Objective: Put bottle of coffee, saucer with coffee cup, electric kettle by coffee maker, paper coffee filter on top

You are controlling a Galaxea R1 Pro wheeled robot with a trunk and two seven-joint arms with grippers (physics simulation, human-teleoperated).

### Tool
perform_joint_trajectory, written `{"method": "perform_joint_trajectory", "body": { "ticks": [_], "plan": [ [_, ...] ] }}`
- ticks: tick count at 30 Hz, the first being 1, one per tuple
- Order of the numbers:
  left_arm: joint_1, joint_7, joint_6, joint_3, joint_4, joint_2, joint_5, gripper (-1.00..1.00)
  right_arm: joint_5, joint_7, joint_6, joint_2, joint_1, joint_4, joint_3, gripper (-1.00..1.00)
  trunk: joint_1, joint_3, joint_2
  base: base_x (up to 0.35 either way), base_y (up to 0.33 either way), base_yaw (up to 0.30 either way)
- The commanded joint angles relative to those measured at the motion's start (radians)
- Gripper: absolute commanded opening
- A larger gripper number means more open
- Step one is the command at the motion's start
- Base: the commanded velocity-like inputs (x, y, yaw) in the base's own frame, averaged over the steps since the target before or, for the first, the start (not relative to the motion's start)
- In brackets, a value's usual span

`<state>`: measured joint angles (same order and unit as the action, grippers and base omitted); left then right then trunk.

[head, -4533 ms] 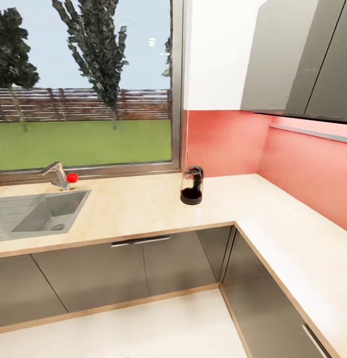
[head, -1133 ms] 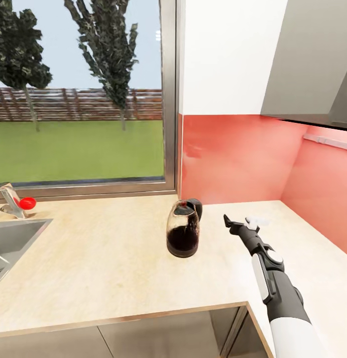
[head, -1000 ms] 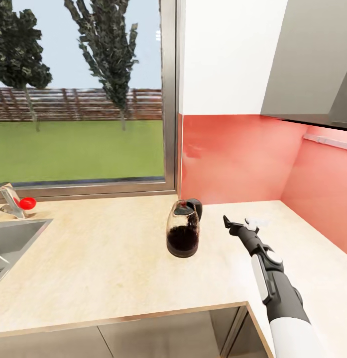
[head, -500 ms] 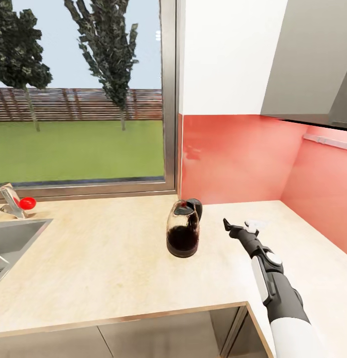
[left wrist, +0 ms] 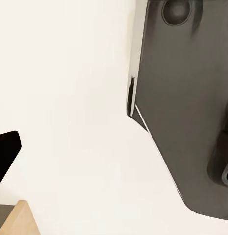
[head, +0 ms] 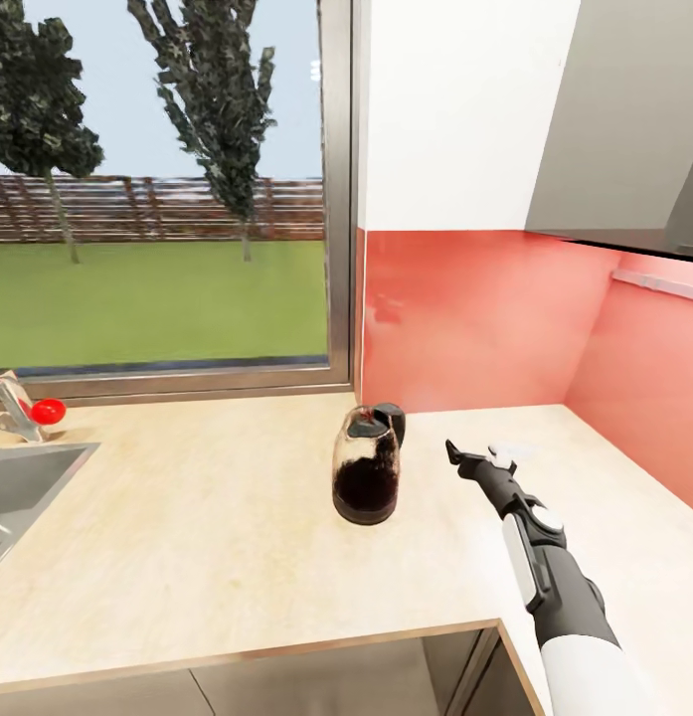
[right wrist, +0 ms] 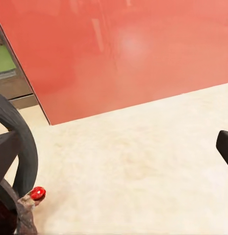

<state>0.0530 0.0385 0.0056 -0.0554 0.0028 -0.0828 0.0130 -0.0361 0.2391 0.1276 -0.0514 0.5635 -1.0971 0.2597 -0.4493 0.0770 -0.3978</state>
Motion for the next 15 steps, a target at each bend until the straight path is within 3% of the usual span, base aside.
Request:
{"method": "perform_joint_trajectory", "body": {
  "ticks": [1, 4, 8, 9, 10, 15],
  "plan": [
    [0.001, 0.001, 0.001, -0.005, 0.0, 0.0, 0.001, 1.0, -0.004, 0.009, 0.007, 0.003, 0.001, 0.012, 0.004, 1.0, -0.001, 0.002, -0.002, 0.061, 0.0, 0.0],
    [0.001, 0.0, 0.001, -0.005, 0.001, -0.002, 0.0, 1.0, -0.006, 0.038, 0.006, 0.025, 0.001, 0.045, 0.003, 1.0, -0.001, 0.002, -0.002, 0.022, 0.0, 0.0],
    [0.001, 0.0, 0.001, -0.004, 0.002, -0.004, -0.001, 1.0, -0.006, 0.148, 0.006, 0.062, 0.001, 0.078, 0.004, 1.0, -0.001, 0.002, -0.002, 0.006, 0.0, 0.0],
    [0.001, 0.0, 0.001, -0.004, 0.002, -0.003, -0.001, 1.0, -0.006, 0.186, 0.006, 0.096, 0.001, 0.08, 0.004, 1.0, -0.001, 0.002, -0.002, 0.0, 0.0, 0.0],
    [0.001, 0.0, 0.001, -0.004, 0.002, -0.003, -0.001, 1.0, -0.006, 0.188, 0.006, 0.102, 0.002, 0.078, 0.004, 1.0, -0.001, 0.002, -0.002, 0.0, 0.0, 0.0],
    [0.001, -0.001, 0.001, -0.004, 0.0, -0.003, -0.002, 1.0, -0.007, 0.228, 0.017, 0.192, 0.021, 0.023, 0.002, 1.0, -0.001, 0.002, -0.002, 0.0, 0.0, 0.0]
  ]
}}
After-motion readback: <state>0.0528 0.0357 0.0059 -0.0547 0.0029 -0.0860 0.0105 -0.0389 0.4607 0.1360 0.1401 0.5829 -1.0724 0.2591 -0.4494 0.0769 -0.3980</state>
